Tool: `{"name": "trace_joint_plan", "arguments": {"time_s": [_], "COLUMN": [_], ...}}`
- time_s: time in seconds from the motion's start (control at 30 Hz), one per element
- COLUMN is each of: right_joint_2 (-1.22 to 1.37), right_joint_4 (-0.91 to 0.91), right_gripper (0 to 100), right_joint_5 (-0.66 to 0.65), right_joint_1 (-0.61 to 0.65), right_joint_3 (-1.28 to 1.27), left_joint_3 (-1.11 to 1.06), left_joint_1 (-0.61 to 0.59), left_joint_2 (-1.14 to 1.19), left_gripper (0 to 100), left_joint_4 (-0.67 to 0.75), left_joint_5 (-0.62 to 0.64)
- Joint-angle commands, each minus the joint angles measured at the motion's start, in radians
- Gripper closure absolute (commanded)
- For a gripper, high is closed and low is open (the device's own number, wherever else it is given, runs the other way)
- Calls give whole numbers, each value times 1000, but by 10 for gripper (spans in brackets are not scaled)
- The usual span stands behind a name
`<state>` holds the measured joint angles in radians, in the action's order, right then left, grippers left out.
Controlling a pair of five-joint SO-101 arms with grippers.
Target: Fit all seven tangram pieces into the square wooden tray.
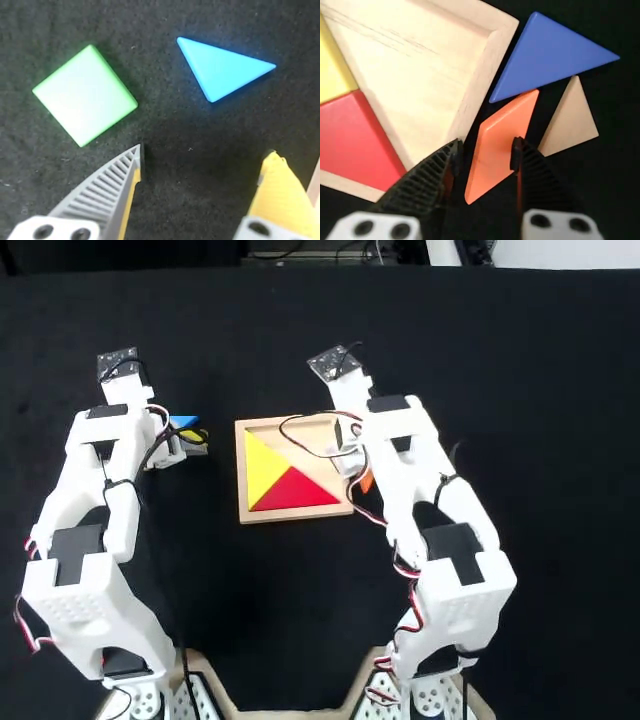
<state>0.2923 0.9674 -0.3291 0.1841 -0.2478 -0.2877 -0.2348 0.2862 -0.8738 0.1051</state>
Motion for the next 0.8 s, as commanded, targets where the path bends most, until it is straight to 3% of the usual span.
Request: {"name": "trace_joint_plan", "arguments": {"time_s": [0.0,0.57,0.77], "right_joint_2": [-2,88,77], "right_joint_4": [11,48,55], "right_gripper": [829,829,884], "right_joint_5": [-8,-84,-86], "right_joint_1": [-18,-69,-69], "right_joint_3": [45,93,111], "left_joint_3": [8,7,7], "left_joint_1": [-15,-15,-15], "left_joint_2": [-58,-58,-58], "left_gripper": [636,636,636], "left_joint_4": [11,11,11], "left_joint_5": [2,2,2]}}
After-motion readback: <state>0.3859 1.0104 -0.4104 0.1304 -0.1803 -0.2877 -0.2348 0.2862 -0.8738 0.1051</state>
